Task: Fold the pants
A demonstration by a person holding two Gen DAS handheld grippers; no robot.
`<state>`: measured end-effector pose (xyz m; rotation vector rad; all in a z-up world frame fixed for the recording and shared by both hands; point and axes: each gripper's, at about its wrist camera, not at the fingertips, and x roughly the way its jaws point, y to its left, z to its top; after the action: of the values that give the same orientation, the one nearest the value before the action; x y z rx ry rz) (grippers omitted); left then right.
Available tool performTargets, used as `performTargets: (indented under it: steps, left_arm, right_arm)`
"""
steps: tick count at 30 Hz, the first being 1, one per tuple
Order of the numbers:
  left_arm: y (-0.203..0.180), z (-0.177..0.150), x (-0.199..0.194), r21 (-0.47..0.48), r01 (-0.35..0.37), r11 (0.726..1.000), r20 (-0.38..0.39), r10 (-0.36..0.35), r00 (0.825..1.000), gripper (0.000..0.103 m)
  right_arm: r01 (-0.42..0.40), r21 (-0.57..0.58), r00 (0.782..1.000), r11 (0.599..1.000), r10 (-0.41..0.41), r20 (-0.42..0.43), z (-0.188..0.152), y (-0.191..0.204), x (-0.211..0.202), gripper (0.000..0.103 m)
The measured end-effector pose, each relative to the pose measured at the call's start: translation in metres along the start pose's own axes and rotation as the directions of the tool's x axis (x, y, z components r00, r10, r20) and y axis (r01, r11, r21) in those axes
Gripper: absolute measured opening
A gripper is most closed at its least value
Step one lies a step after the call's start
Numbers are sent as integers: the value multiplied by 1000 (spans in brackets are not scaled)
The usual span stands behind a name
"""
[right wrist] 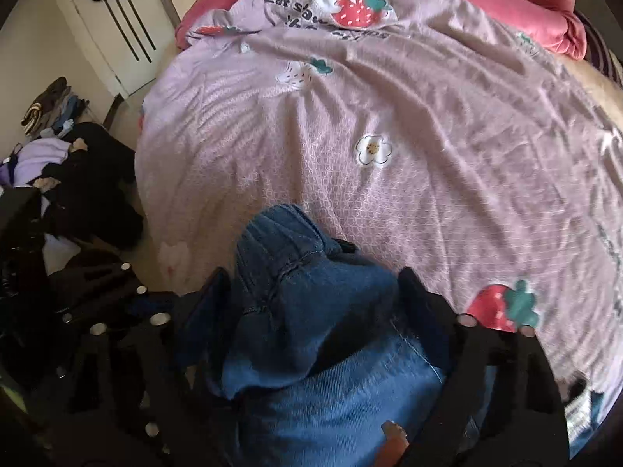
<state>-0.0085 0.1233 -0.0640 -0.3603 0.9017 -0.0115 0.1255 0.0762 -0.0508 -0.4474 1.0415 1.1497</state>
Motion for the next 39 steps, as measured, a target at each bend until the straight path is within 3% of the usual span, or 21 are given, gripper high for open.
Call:
performTargets:
  steps: [4, 6, 11, 18, 32, 39]
  left_arm:
    - [0, 1, -6, -16, 3, 1000, 8, -3, 1000, 68]
    - [-3, 1, -11, -9, 7, 1000, 16, -6, 1000, 72]
    - [-20, 6, -24, 9, 47, 999, 36, -48, 998, 88]
    - [-59, 15, -26, 76, 112, 991, 30, -114, 993, 88]
    - [-114, 11, 3, 129, 198, 972, -63, -192, 979, 87]
    - [-147, 10, 0, 161, 280, 946, -59, -274, 960, 86]
  right_arm:
    - [-46, 15, 999, 999, 45, 29, -2, -3, -10, 30]
    - [-78, 22, 995, 997, 76, 69, -7, -6, -27, 26]
    - [-164, 60, 970, 985, 150, 190, -25, -20, -73, 25]
    - [-208, 111, 931, 972, 162, 327, -66, -51, -136, 25]
    - [-244, 170, 895, 955, 154, 418, -124, -90, -165, 26]
    - [-265, 225, 880, 938, 140, 454, -145, -113, -174, 37]
